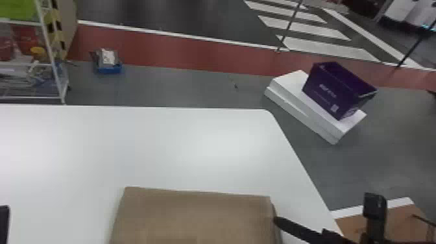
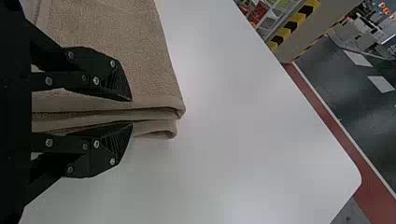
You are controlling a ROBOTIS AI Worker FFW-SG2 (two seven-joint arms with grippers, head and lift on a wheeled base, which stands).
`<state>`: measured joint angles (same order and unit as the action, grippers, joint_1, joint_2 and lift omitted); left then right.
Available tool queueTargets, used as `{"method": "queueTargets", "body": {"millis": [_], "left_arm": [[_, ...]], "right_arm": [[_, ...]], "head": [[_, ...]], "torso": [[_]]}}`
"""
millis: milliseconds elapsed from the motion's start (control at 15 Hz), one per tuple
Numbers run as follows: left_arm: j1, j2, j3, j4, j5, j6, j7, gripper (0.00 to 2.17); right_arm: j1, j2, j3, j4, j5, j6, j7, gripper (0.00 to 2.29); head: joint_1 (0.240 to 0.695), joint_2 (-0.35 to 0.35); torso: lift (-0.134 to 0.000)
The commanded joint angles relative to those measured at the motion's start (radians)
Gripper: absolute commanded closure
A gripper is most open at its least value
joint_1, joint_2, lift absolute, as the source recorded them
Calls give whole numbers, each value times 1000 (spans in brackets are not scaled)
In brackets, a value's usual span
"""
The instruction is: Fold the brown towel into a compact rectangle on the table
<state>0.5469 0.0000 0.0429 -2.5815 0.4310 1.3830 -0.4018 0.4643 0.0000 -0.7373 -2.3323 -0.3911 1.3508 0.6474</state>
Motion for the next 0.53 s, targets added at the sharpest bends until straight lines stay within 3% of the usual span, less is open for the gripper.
{"method": "queueTargets", "body": {"millis": [0,267,467], "left_arm": [[4,-3,8,-12,0,0,-2,70],[15,-3,35,-34,2,0,-12,70],[31,-3,55,-32,23,-61,-46,70]], "right_arm": [[4,1,-37,-7,-6,-48,-2,26],[4,1,-123,-13,-81,-5,0,49],[19,1,-129,10,-100,2,11,66]], "head": [[695,-350],[695,-350],[695,-350]], "torso": [[-124],[-124],[-124]]}}
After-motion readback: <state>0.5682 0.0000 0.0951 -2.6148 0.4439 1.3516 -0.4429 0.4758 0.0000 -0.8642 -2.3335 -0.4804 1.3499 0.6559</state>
